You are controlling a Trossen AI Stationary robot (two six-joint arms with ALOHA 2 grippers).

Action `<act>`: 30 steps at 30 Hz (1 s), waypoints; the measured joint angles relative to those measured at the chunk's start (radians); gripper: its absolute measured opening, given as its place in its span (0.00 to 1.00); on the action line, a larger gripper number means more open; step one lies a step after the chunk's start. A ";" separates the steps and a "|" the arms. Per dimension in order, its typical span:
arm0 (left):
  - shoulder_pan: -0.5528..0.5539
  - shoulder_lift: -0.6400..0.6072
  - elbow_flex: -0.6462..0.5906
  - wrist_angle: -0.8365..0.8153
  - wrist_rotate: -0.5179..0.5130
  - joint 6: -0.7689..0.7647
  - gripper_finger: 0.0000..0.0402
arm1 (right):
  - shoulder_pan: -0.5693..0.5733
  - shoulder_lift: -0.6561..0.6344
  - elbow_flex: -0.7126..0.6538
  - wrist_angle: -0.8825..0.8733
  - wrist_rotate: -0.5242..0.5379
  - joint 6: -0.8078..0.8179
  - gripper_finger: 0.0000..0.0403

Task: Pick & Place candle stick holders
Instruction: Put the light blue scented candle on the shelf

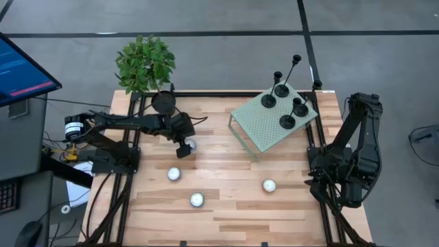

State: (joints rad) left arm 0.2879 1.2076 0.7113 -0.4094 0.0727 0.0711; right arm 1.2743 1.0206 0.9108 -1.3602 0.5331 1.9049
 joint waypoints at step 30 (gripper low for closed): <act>-0.002 0.093 0.000 0.021 0.034 0.056 0.79 | 0.000 0.000 0.000 0.003 -0.004 0.000 0.45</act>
State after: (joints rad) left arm 0.2855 1.3003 0.7113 -0.3881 0.1062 0.1276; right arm 1.2743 1.0210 0.9108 -1.3575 0.5293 1.9045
